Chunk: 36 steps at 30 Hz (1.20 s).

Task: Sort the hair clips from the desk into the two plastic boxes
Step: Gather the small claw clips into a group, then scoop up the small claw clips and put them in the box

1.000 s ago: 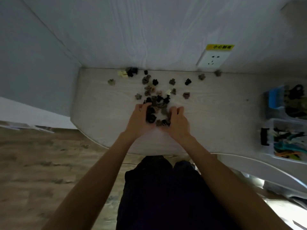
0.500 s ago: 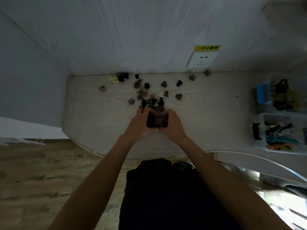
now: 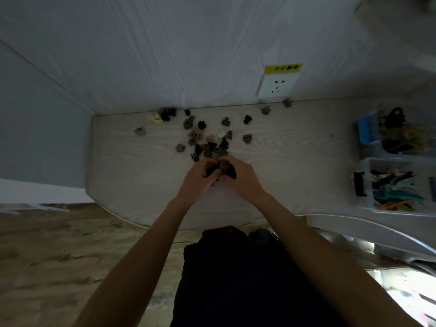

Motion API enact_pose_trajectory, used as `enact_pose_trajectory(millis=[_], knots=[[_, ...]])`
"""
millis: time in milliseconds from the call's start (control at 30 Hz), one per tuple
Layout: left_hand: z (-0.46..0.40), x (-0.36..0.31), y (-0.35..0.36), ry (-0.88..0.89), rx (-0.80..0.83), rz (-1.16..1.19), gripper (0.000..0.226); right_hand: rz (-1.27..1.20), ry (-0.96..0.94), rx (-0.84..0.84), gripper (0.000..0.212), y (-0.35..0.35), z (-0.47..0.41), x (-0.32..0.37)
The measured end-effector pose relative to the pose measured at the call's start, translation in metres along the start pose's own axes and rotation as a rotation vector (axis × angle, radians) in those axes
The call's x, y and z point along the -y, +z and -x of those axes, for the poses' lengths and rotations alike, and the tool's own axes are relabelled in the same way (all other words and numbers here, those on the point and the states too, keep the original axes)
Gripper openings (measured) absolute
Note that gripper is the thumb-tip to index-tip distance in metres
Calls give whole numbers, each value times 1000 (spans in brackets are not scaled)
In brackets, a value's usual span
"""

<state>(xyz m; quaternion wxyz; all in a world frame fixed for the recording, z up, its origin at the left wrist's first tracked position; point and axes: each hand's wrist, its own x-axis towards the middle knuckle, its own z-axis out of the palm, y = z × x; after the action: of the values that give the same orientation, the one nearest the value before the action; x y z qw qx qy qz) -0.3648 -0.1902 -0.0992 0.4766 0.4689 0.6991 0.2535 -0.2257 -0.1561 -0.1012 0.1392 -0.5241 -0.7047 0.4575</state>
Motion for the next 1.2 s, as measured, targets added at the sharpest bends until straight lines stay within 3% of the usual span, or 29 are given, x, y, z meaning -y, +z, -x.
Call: enact_pose_trajectory(millis=[167, 467, 700, 800, 967, 1067, 1200], knots=[[-5, -25, 16, 34, -33, 49, 22, -163, 45, -106, 40, -26, 11, -5], [-17, -137, 115, 321, 59, -17, 19, -386, 66, -416, 37, -145, 63, -62], [-48, -247, 219, 527, 169, -27, 31, -196, 100, -608, 44, -281, 84, -118], [-57, -267, 252, 569, 187, -154, 30, -104, 79, -555, 44, -321, 89, -141], [-68, -259, 276, 673, 186, -650, 47, 207, 96, -393, 44, -349, 93, -173], [-68, -259, 281, 694, 163, -714, 53, 306, 66, -281, 44, -358, 92, -179], [-69, -253, 278, 770, 69, -767, 34, 299, 22, -318, 34, -358, 89, -174]])
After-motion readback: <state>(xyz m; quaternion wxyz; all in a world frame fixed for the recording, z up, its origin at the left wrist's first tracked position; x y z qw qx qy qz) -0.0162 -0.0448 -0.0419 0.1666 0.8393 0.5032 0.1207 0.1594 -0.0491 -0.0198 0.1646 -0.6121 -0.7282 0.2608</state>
